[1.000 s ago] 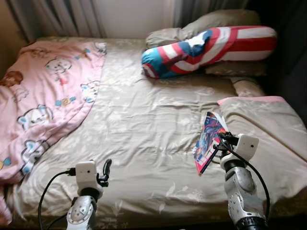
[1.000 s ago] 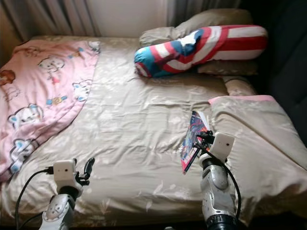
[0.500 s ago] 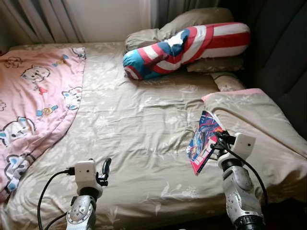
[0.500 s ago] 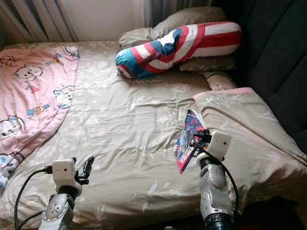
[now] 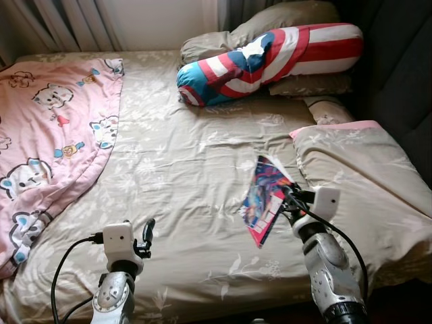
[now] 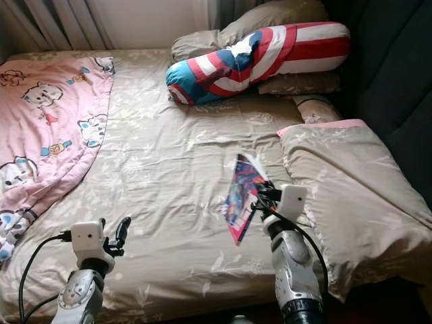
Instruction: Clean up the room
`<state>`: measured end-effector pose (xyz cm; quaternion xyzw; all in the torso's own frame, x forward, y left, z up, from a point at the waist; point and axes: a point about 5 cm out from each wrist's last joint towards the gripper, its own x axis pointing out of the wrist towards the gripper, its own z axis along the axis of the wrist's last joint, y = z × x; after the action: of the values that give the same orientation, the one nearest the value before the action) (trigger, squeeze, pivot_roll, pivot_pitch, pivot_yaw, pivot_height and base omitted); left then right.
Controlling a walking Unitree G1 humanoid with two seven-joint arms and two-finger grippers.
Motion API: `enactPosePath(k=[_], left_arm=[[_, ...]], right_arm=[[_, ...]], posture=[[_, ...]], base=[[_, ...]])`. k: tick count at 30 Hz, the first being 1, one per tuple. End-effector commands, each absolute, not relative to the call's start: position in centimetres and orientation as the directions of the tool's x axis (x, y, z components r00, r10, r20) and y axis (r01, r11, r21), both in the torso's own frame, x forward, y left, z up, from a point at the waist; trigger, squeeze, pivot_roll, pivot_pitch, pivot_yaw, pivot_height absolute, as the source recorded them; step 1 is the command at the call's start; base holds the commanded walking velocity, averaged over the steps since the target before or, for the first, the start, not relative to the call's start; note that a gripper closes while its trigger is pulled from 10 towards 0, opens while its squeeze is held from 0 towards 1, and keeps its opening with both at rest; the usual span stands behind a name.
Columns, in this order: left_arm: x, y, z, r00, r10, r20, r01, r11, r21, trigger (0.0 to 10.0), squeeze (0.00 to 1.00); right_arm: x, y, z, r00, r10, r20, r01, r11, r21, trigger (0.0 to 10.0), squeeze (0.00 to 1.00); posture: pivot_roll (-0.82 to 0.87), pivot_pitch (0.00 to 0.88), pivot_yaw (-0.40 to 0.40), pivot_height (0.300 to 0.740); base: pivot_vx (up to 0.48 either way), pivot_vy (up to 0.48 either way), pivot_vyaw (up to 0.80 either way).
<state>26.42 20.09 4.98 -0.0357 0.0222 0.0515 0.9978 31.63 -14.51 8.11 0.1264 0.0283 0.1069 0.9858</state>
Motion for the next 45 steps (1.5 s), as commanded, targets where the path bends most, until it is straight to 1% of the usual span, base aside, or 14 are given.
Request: enactPosePath(k=[1,4,8,11,13,14,18,20,24,35,37,41,42,45], left_arm=[[26.3,19.9,4.9,0.993,0.101,-0.056,-0.105,0.992,-0.074,10.0,0.00],[26.4,19.5,5.0,0.994,0.092,-0.055,-0.097,0.992,-0.079,10.0,0.00],[26.4,19.3,5.0,0.995,0.088,-0.055,-0.092,0.992,-0.086,10.0,0.00],[26.3,19.3,5.0,0.995,0.088,-0.055,-0.093,0.992,-0.088,10.0,0.00],[26.2,19.3,5.0,0.995,0.088,-0.056,-0.092,0.992,-0.089,10.0,0.00],[26.2,19.3,5.0,0.995,0.088,-0.056,-0.092,0.992,-0.089,10.0,0.00],[26.2,19.3,5.0,0.995,0.086,-0.054,-0.091,0.992,-0.087,10.0,0.00],[26.2,19.2,5.0,0.995,0.081,-0.053,-0.086,0.992,-0.087,10.0,0.00],[26.2,19.1,5.1,0.996,0.078,-0.052,-0.082,0.993,-0.089,10.0,0.00],[26.2,18.9,5.1,0.996,0.068,-0.052,-0.072,0.993,-0.092,10.0,0.00],[26.3,18.9,5.1,0.996,0.066,-0.052,-0.071,0.993,-0.092,10.0,0.00],[26.3,18.9,5.1,0.997,0.064,-0.051,-0.069,0.993,-0.092,10.0,0.00],[26.3,18.9,5.1,0.997,0.063,-0.050,-0.068,0.993,-0.093,10.0,0.00],[26.4,18.9,5.2,0.997,0.063,-0.050,-0.068,0.993,-0.092,10.0,0.00]], right_arm=[[31.9,-14.8,8.8,0.972,0.237,-0.004,-0.230,0.948,0.219,10.0,0.00],[32.0,-14.8,9.0,0.967,0.255,0.004,-0.252,0.951,0.177,10.0,0.00],[32.2,-15.5,9.1,0.979,0.205,0.006,-0.203,0.964,0.169,10.0,0.00],[32.4,-15.8,8.7,0.986,0.165,-0.037,-0.158,0.978,0.132,10.0,0.00],[32.3,-16.0,8.4,0.989,0.141,-0.048,-0.133,0.982,0.136,10.0,0.00],[32.3,-16.0,8.4,0.989,0.141,-0.048,-0.133,0.982,0.136,10.0,0.00],[32.2,-15.8,8.3,0.990,0.136,-0.034,-0.130,0.981,0.142,10.0,0.00],[32.0,-15.8,8.3,0.993,0.116,-0.015,-0.112,0.981,0.156,10.0,0.00],[32.0,-15.8,8.1,0.994,0.104,-0.027,-0.099,0.983,0.153,10.0,0.00],[32.1,-15.6,8.0,0.993,0.110,-0.033,-0.104,0.985,0.140,10.0,0.00],[32.2,-15.5,8.0,0.992,0.117,-0.042,-0.110,0.985,0.133,10.0,0.00],[32.1,-15.4,8.1,0.993,0.116,-0.023,-0.112,0.984,0.138,10.0,0.00],[32.0,-15.4,8.2,0.994,0.107,-0.005,-0.105,0.982,0.160,10.0,0.00],[32.0,-15.4,8.2,0.994,0.108,-0.005,-0.106,0.983,0.152,10.0,0.00]], posture=[[-0.03,0.200,0.000,0.740],[-0.03,0.201,0.002,0.740],[-0.03,0.192,-0.002,0.740],[-0.02,0.184,-0.003,0.740],[-0.02,0.178,-0.004,0.725],[-0.02,0.178,-0.004,0.725],[-0.02,0.173,-0.003,0.695],[-0.02,0.170,-0.003,0.695],[-0.02,0.164,-0.001,0.695],[-0.02,0.148,0.002,0.695],[-0.02,0.147,0.002,0.690],[-0.02,0.146,0.003,0.661],[-0.02,0.147,0.003,0.661],[-0.02,0.148,0.004,0.661]], base=[[0.000,0.000,0.00],[0.000,0.000,0.00],[0.000,0.000,0.00],[0.000,0.000,0.00],[0.000,0.000,0.00],[0.000,0.000,0.00],[0.000,0.000,0.00],[0.000,0.000,0.00],[0.000,0.000,0.00],[0.000,0.000,0.00],[0.000,0.000,0.00],[0.000,0.000,0.00],[0.000,0.000,0.00],[0.000,0.000,0.00]])
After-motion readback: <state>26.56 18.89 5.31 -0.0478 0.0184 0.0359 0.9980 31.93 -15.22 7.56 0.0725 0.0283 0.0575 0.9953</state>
